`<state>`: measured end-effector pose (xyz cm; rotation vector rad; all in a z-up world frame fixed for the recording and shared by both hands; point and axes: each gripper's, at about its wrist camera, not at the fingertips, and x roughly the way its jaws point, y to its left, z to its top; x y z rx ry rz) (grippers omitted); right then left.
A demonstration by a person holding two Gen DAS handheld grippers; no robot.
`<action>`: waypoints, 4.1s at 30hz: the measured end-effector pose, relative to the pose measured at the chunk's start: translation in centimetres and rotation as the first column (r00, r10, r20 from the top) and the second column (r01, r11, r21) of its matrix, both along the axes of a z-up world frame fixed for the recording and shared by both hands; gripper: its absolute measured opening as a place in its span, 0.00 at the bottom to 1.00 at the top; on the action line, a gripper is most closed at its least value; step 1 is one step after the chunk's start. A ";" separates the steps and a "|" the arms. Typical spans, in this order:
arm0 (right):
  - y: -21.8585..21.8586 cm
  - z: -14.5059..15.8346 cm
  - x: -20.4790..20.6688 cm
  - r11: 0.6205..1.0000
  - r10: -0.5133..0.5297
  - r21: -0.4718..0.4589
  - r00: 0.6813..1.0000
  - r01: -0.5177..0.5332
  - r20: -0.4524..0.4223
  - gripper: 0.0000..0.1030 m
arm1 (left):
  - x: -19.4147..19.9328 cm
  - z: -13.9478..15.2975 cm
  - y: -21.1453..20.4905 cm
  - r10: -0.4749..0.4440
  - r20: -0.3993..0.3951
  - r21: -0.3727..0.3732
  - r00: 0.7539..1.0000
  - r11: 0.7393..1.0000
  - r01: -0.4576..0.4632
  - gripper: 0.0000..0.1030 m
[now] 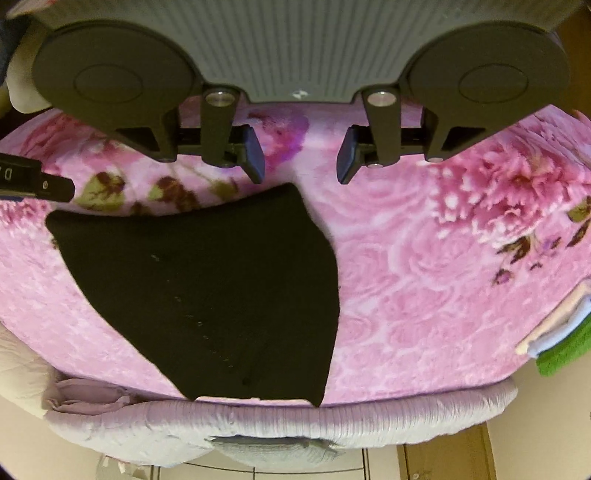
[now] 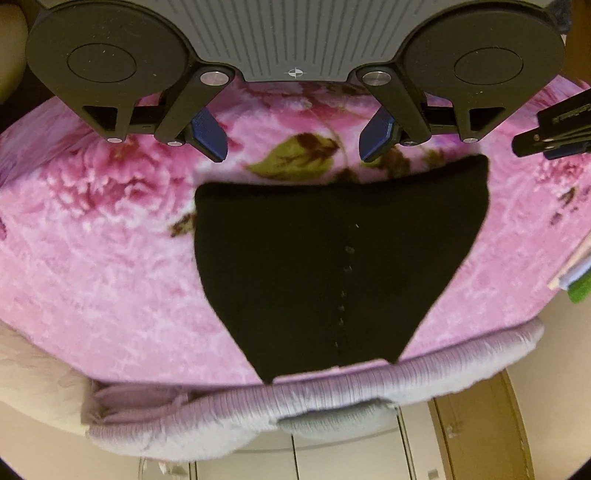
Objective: Fold clothes
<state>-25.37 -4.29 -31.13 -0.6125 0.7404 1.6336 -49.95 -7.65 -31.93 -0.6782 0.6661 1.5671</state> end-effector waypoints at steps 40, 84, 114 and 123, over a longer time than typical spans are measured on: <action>2.0 -10.1 4.6 0.736 0.379 0.062 0.487 -0.674 0.787 0.79 | -0.1 -12.8 1.8 -0.530 -0.841 -0.250 0.110 0.560 0.790 0.37; 2.5 -7.9 8.3 0.356 0.654 -0.049 0.212 -0.933 0.726 0.10 | -4.0 -7.8 -1.7 -0.720 -0.672 -0.139 0.176 0.356 0.924 0.06; 25.2 -2.8 10.4 0.911 0.409 -0.018 0.908 -0.412 -0.086 0.16 | -11.2 -2.9 21.3 -0.460 0.280 0.152 0.843 0.888 0.434 0.16; 25.4 -4.2 15.2 0.948 0.251 -0.068 0.858 -0.312 -0.449 0.17 | -14.5 -5.2 21.3 -0.305 0.584 0.119 0.752 0.949 0.292 0.29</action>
